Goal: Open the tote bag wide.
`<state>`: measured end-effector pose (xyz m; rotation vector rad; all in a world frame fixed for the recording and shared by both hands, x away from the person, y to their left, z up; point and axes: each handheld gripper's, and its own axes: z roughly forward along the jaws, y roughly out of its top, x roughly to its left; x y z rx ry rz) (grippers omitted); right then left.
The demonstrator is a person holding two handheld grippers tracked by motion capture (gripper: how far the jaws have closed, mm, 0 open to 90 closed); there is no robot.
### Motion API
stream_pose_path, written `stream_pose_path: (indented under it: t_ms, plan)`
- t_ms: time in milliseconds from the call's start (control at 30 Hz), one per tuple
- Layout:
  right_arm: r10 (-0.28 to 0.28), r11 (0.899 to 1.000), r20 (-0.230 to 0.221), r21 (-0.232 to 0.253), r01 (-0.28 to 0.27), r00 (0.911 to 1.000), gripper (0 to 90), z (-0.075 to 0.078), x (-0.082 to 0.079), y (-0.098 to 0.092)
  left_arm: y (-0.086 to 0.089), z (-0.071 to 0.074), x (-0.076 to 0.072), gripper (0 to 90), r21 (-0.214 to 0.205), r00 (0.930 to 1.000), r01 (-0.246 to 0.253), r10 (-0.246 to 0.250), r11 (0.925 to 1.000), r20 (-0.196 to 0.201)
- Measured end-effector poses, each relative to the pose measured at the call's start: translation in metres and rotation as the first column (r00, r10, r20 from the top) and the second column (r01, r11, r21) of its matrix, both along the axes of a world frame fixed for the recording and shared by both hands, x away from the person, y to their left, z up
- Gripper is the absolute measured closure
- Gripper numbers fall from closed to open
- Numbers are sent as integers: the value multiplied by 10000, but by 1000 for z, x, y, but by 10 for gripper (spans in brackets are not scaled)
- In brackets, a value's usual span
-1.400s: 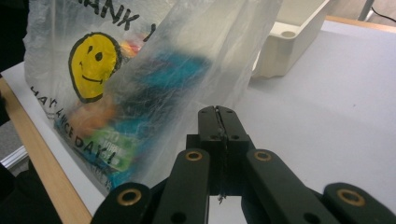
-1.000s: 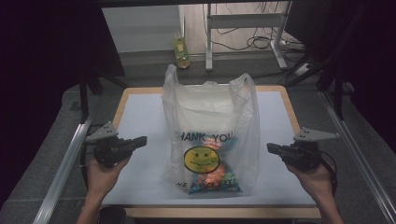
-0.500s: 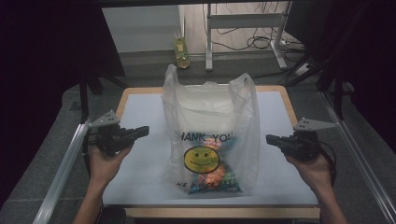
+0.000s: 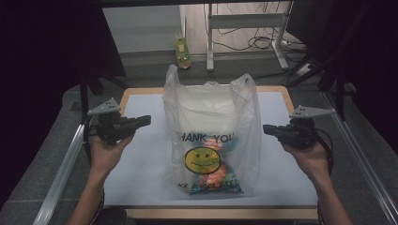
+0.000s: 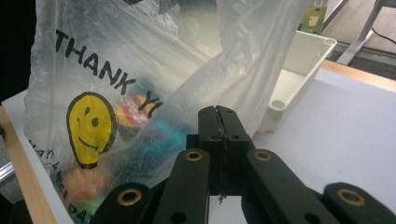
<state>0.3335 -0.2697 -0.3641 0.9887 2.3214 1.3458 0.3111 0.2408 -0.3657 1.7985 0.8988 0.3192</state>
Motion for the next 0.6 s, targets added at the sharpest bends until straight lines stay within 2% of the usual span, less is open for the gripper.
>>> stream_pose_path:
  t_ms: [333, 600]
  plan:
    - [21, 10000, 28, -26, -21, 10000, 893, 10, 12, 9, -7, 12, 14, 892, 49, 9999, 105, -105, 9999, -19]
    - [59, 9999, -147, -109, -60, 9999, 893, 16, 25, 17, -11, 26, 31, 892, 369, 9993, 289, -280, 9989, -246]
